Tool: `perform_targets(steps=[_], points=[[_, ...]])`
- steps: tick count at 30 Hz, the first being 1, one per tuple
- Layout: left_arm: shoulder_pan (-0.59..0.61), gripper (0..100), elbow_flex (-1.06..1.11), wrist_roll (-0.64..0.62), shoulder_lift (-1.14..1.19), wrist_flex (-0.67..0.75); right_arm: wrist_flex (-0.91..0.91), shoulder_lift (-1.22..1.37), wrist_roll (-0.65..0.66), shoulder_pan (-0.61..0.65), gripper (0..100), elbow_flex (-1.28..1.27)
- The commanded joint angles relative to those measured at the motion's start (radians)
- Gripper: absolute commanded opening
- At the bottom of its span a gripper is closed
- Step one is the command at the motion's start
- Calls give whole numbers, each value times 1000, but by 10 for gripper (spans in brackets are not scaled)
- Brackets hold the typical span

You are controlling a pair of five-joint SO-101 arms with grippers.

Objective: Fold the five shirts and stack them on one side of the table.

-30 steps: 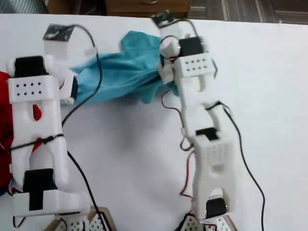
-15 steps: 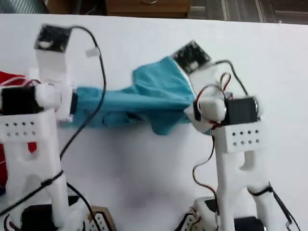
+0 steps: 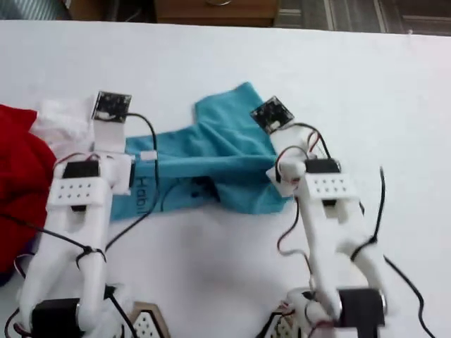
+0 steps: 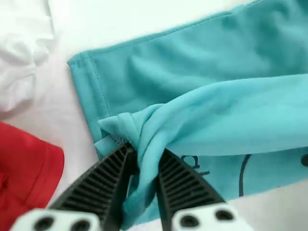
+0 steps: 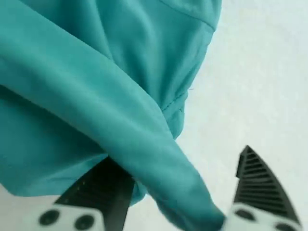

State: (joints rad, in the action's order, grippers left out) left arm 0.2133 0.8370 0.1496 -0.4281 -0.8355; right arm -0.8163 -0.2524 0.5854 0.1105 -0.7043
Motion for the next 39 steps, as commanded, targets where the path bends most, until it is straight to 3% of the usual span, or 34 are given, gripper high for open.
perform_targets(steps=[1,11,18,24,28,37,39], points=[[9,25,30,-5,-28,84,1,97,8,-62,337,158],[9,25,48,-5,-28,100,-404,21,-98,-216,337,436],[9,25,48,-5,-28,100,-631,-58,-83,-140,337,373],[9,25,53,-5,-28,100,-498,-54,-94,-41,337,146],[9,25,54,-5,-28,100,-341,-54,-186,8,337,28],[9,25,54,-5,-28,94,-211,61,-358,93,332,12],[9,25,54,-5,-28,94,-211,134,-390,102,287,35]])
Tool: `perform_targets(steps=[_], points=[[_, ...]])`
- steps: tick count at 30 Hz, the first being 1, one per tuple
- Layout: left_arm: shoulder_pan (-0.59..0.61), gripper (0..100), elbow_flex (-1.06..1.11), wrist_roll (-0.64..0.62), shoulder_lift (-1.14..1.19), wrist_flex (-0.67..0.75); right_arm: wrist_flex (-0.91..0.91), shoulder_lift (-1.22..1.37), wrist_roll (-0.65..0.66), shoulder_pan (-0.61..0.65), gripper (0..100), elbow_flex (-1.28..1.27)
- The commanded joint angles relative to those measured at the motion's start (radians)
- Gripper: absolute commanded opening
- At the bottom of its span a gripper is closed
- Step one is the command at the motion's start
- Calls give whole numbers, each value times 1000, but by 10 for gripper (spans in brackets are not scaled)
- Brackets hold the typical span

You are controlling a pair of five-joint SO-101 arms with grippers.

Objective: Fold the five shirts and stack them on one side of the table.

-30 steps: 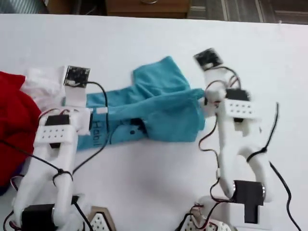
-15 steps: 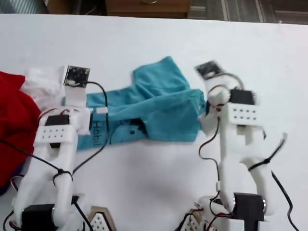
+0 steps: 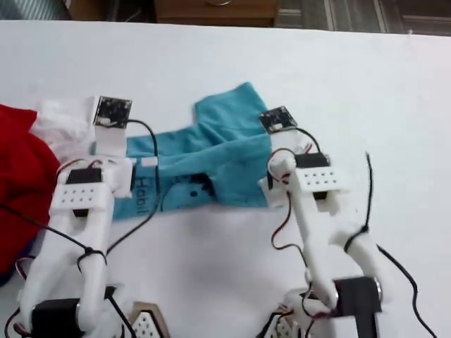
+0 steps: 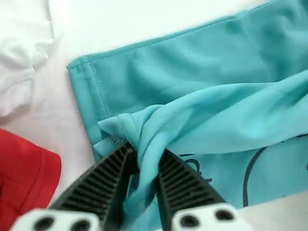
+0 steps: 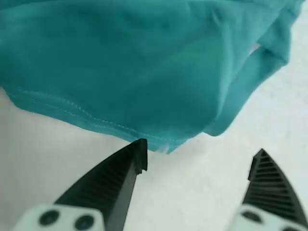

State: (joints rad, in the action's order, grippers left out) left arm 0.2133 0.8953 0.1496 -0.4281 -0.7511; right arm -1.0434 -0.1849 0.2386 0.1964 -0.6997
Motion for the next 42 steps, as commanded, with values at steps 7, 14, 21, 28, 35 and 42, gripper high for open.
perform_targets(steps=[7,14,21,28,35,42], points=[[9,25,-4,-5,-28,9,-5,216,-71,13,266,124],[9,25,-4,-6,-28,14,-7,272,-87,12,195,219],[9,25,-4,-6,-28,14,-22,325,-141,19,214,279],[9,25,-7,-6,-28,15,-163,314,-141,10,214,325],[9,25,-10,-6,-28,15,-163,280,-164,16,214,334],[9,25,-4,-6,-28,14,-107,302,-242,27,214,370]])
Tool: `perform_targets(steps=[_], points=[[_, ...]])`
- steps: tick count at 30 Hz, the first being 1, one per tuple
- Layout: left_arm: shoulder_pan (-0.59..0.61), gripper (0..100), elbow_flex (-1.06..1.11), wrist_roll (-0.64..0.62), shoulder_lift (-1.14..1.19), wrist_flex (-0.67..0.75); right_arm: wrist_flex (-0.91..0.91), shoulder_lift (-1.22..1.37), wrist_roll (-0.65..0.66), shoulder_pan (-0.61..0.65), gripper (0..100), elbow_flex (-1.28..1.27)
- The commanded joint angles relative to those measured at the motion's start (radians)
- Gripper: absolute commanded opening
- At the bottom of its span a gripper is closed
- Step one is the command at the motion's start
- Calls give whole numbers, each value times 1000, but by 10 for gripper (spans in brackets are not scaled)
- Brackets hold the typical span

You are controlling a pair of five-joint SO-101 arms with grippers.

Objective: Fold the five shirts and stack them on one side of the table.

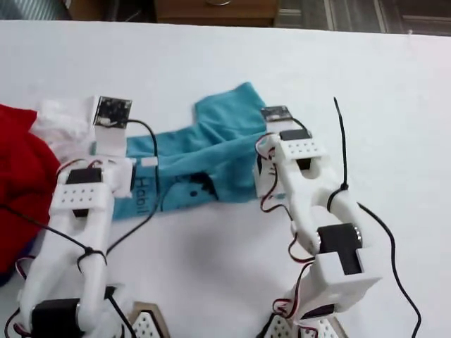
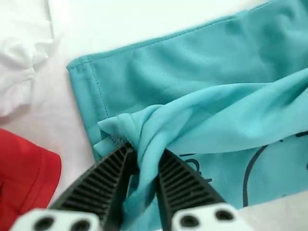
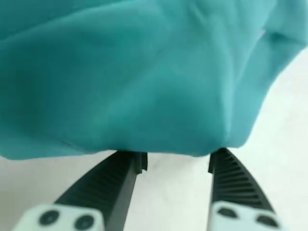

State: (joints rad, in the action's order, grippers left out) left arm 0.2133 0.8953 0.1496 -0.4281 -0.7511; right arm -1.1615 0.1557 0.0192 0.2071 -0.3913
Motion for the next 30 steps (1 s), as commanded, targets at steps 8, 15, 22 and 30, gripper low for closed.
perform_targets(steps=[8,15,22,30], points=[[9,25,-5,-5,-28,15,-108,-36,-31,18,213,193],[9,25,-10,-5,-28,15,-125,-36,-29,18,213,193],[9,25,-7,-5,-28,15,-122,35,-29,19,212,193],[9,25,-4,-5,-28,12,-81,200,-25,4,189,244]])
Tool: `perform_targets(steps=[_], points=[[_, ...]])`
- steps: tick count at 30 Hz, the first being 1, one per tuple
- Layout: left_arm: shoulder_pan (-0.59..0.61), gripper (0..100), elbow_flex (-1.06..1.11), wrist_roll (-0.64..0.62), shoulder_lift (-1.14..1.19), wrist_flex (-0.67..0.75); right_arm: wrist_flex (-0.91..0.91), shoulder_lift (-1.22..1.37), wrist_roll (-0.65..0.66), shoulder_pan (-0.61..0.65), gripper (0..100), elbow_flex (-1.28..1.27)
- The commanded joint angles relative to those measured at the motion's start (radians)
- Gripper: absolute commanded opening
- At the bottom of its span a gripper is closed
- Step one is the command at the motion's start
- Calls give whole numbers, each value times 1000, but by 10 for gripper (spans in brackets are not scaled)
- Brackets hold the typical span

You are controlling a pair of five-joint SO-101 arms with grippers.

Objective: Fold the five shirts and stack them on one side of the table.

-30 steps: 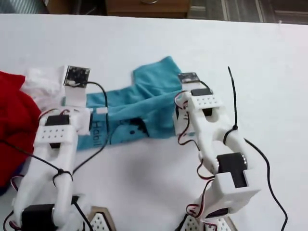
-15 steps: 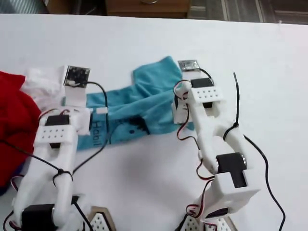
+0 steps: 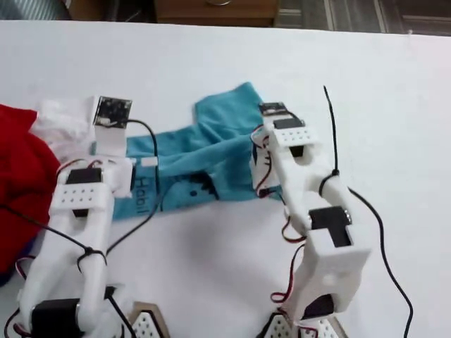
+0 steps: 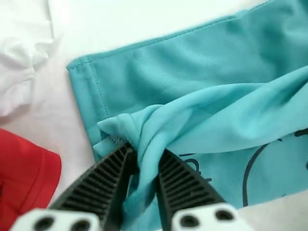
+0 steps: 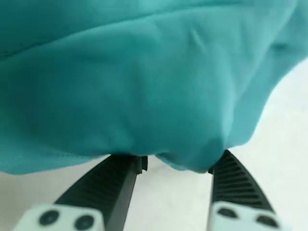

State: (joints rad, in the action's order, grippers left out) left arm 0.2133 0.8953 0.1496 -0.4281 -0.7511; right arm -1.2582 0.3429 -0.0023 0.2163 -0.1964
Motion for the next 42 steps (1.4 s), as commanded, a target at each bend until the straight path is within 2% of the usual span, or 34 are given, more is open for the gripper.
perform_targets(steps=[1,5,18,27,32,35,38,42], points=[[9,25,-4,-5,-28,12,15,10,-3,-8,159,55],[9,25,-4,-5,-28,14,7,-61,-6,-12,11,58],[9,25,-4,-5,-28,12,-191,-403,2,-91,24,49],[6,25,-4,-5,-28,-9,-116,-232,8,-196,23,-52],[5,25,-4,-5,-28,-34,-107,-170,143,-202,27,-57],[5,25,-4,-5,-28,-29,-102,-159,201,-203,85,-57],[3,25,-4,-5,-28,-28,-102,-156,212,-203,133,-57],[3,25,-4,-6,-28,-28,-105,-154,207,-203,110,-57]])
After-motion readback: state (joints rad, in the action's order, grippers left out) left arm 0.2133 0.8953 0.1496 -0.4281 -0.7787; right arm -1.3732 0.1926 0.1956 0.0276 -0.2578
